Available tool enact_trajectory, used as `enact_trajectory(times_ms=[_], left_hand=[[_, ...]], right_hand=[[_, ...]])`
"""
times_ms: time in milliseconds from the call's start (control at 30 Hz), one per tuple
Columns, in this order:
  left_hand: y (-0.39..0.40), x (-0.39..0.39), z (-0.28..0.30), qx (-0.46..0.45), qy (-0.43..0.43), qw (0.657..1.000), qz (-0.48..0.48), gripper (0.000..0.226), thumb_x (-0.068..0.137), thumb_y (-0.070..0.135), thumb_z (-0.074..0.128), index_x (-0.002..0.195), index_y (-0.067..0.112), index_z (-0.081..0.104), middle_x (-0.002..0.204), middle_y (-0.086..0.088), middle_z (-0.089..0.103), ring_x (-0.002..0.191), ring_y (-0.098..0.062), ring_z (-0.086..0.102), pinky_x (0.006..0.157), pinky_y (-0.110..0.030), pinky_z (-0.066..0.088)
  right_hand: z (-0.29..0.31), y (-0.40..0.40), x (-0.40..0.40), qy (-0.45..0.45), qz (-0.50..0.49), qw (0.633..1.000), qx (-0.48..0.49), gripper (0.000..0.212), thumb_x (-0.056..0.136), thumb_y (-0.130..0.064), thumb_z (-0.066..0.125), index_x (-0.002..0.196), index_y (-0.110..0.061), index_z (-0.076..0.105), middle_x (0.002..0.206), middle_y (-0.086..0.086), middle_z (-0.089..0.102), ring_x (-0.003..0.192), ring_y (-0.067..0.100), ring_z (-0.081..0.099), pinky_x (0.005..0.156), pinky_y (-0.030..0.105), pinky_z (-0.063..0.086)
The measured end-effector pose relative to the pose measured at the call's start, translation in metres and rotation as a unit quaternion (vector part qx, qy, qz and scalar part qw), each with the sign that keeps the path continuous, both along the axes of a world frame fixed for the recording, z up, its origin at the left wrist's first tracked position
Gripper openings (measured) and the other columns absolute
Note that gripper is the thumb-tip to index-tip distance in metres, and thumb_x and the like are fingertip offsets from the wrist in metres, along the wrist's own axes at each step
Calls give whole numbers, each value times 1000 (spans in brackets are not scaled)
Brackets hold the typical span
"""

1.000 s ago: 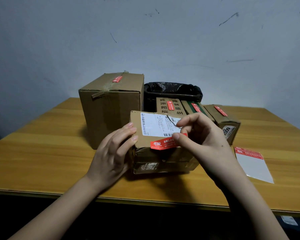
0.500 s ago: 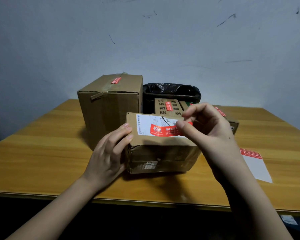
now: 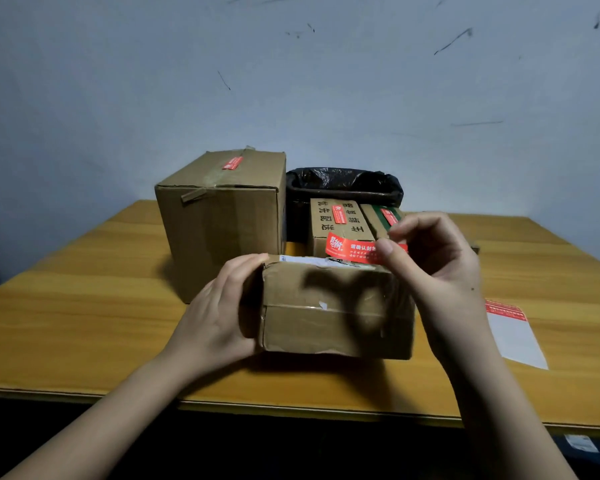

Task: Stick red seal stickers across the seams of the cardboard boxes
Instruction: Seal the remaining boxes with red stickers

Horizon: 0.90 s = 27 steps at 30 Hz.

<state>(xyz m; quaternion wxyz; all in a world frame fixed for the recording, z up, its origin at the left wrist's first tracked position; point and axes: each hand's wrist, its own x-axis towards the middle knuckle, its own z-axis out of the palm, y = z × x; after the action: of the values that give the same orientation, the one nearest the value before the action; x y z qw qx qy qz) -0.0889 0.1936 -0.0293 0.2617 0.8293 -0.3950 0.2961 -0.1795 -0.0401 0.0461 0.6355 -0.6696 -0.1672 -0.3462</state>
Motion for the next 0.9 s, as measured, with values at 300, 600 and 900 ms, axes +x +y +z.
enact_trajectory(times_ms=[300,600,900], left_hand=[[-3,4,28,-78,208,974,-44,104,47,60,79,132,57,20,135,38,29,125,14,36,95,-6,38],[-7,22,22,-87,417,904,-45,115,36,61,84,135,44,27,136,17,41,128,-7,45,91,-30,53],[-6,33,7,-98,478,869,-82,125,35,67,86,139,42,23,145,11,34,132,-10,41,102,-40,47]], right_hand=[[4,-19,6,20,-3,999,37,15,76,-16,71,84,-20,59,78,-13,61,75,3,58,68,15,47],[4,-25,20,84,-3,996,18,13,82,-8,68,84,-19,61,69,-12,54,71,5,53,60,14,43],[-5,-28,33,115,-1,993,-6,10,84,-6,67,88,-14,62,69,-10,54,73,7,55,70,18,48]])
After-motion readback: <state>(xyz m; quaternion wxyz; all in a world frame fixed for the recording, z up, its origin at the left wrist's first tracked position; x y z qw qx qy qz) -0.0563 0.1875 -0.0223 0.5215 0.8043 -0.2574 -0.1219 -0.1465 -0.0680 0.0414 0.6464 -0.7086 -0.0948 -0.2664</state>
